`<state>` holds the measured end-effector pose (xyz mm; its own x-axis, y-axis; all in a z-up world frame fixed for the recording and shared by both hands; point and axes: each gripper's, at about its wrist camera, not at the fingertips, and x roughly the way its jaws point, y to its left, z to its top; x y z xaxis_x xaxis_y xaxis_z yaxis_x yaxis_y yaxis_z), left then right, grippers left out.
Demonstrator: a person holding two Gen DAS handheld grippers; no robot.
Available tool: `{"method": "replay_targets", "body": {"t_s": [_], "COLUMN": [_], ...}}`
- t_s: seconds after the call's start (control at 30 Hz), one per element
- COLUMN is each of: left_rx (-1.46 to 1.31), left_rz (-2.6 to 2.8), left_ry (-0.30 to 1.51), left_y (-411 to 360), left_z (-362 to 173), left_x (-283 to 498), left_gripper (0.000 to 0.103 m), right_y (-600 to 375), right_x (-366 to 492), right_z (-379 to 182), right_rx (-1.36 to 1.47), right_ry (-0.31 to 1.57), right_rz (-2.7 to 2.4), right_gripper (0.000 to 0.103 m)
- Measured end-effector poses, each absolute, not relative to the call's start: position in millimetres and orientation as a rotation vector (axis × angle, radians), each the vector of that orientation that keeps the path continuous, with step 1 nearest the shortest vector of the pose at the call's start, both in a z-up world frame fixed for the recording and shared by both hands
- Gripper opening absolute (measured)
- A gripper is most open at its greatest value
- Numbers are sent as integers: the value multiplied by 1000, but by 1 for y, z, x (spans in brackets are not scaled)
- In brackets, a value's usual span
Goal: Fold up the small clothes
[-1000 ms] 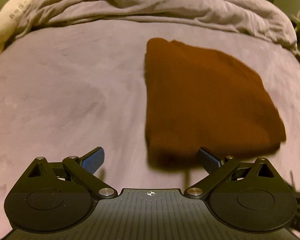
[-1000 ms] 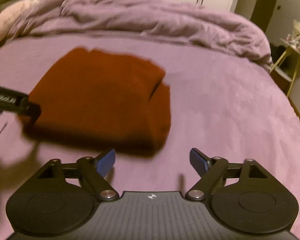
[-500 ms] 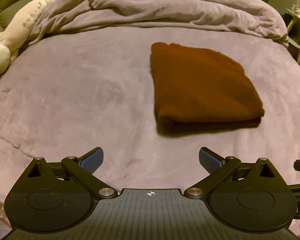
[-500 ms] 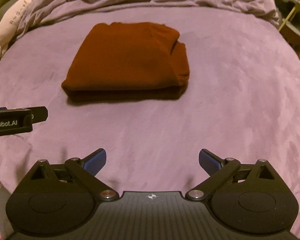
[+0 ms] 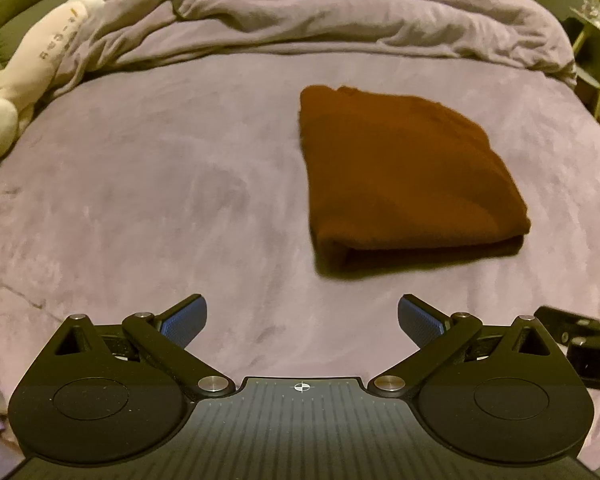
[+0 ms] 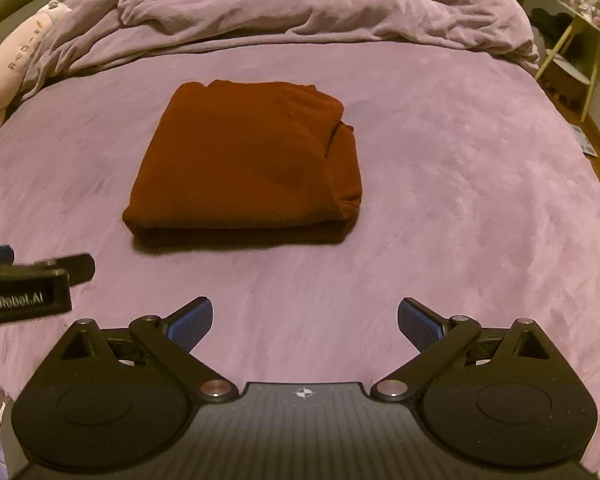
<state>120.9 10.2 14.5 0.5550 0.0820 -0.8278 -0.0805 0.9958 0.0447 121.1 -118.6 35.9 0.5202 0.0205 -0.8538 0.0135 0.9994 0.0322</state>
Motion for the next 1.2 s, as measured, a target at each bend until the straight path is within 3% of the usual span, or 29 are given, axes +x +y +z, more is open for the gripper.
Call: {"method": "replay_targets", "body": {"t_s": [1.2], "left_rx": [21], "left_rz": [83], "left_ry": [998], "left_y": [4], "left_z": [13], "left_x": [126], "left_gripper": [103], "right_y": [-114], "right_x": [127], "right_z": [46], "right_rx": [-4], "right_ry": [995], "right_rz": [23], "right_gripper": [99]}}
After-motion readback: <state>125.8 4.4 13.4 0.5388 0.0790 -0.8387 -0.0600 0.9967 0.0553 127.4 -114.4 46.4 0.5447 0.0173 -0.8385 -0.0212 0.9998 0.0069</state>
